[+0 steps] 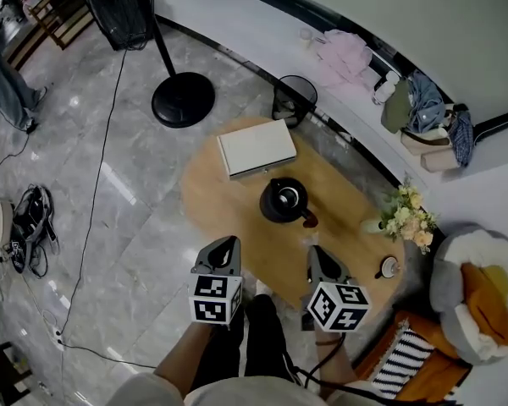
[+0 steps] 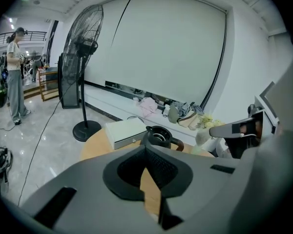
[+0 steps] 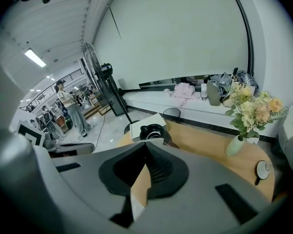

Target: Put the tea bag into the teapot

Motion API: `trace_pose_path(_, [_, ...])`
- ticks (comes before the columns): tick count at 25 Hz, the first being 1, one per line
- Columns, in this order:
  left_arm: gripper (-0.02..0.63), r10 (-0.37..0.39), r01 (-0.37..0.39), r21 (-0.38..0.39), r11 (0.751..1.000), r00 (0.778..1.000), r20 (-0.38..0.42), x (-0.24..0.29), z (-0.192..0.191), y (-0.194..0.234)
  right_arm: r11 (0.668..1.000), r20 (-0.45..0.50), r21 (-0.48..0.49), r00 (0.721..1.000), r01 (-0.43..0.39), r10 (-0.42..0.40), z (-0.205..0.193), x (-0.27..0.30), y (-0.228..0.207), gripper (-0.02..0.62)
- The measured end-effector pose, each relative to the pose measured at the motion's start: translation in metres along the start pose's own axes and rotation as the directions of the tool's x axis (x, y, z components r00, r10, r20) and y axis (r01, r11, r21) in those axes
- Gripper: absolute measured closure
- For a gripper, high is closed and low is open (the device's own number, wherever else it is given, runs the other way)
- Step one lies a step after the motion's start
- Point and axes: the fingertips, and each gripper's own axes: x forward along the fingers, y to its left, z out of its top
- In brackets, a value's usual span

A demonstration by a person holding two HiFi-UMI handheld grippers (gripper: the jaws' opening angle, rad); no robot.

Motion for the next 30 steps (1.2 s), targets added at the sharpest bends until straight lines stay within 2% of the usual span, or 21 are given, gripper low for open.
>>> trace_pose_path(7, [0.589,0.011,-0.011,0.0,1.0,1.0,0.005,0.021,0.007,0.01,0.999,0.02,-0.019,0.999,-0.029,0.029,0.017,0.025,0.003,0.561])
trace_pose_path(20, [0.589,0.062,-0.062,0.011,0.998,0.996,0.063,0.067,0.041,0.038,0.996,0.036,-0.045,0.996,-0.077,0.079,0.039,0.072,0.011,0.561])
trace_pose_path(30, [0.589,0.073,-0.072,-0.01,0.997,0.995,0.07,0.077,0.044,0.039,0.994,0.016,-0.042,0.995,-0.099,0.1,0.042,0.092,0.011,0.561])
